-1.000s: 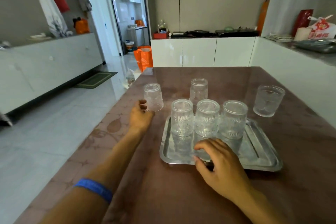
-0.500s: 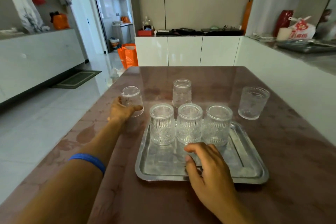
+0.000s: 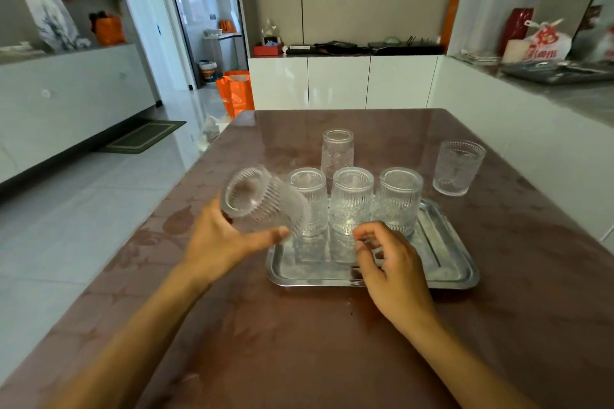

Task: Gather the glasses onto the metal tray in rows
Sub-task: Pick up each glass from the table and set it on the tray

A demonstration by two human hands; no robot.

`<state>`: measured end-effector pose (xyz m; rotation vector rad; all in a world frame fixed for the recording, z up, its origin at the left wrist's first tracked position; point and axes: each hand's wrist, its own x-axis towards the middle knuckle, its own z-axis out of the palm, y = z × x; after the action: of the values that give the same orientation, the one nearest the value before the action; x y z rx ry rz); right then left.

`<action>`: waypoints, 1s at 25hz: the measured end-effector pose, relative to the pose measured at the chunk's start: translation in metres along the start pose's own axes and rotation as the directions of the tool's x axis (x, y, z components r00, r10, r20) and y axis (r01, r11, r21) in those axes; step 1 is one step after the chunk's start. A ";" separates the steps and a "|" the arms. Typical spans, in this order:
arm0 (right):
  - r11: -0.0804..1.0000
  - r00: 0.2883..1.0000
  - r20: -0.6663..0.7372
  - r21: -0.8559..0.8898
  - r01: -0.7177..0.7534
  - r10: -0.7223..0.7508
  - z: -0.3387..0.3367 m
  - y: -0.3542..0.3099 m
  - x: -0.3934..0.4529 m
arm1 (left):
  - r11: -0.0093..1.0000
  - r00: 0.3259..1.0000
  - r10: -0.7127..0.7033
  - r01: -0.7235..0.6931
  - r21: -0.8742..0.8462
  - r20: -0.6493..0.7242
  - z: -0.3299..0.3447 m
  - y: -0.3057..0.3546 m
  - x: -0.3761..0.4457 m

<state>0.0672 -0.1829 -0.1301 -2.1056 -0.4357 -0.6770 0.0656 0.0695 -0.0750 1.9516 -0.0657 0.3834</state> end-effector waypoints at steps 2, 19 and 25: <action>1.000 1.000 -0.012 0.001 -0.011 0.011 -0.002 0.001 -0.001 | 1.000 0.993 0.013 -0.011 -0.018 0.118 0.019 0.003 -0.012; 0.970 0.983 -0.116 0.212 -0.116 0.143 -0.041 -0.012 0.016 | 0.982 0.980 -0.125 0.145 -0.121 0.157 0.015 -0.022 0.002; 0.993 0.994 0.023 -0.058 -0.101 0.102 -0.057 -0.022 0.122 | 0.973 0.976 -0.214 0.210 0.094 0.030 0.057 -0.038 0.063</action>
<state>0.1346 -0.2098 -0.0150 -2.1763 -0.3245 -0.6099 0.1475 0.0418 -0.1099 2.0318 0.1359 0.2095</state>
